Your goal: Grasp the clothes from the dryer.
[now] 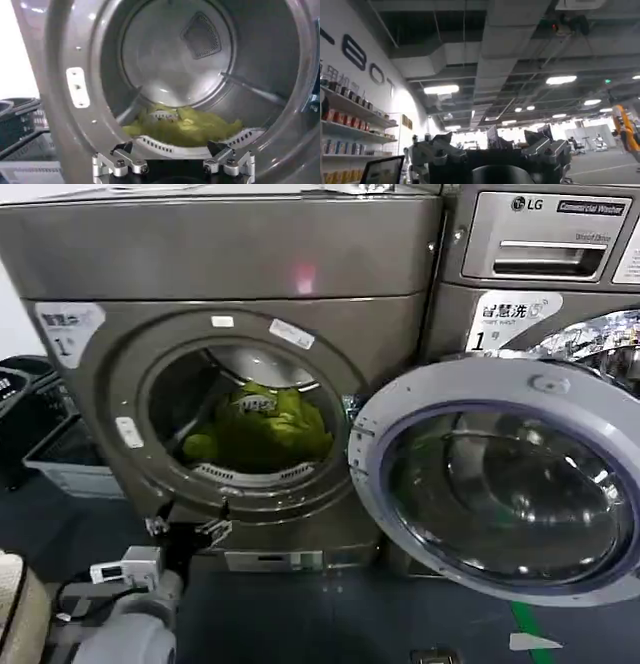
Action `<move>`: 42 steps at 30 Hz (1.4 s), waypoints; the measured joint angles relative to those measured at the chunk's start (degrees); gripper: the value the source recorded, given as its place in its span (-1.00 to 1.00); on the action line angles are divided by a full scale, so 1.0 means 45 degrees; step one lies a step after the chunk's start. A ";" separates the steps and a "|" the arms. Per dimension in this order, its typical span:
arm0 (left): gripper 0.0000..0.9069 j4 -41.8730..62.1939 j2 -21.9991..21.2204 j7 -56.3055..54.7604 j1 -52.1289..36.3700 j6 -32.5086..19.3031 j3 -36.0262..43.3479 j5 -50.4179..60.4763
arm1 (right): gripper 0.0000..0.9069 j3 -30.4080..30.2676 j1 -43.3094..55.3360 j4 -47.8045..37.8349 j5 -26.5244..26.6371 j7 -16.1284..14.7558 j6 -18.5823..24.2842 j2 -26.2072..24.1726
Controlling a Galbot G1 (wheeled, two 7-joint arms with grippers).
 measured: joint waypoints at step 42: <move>1.00 0.0329 -0.0091 0.0132 -0.0107 0.0000 -0.0012 0.0006 | 1.00 -0.0247 0.0100 0.0070 -0.0044 -0.0051 0.0061 0.0378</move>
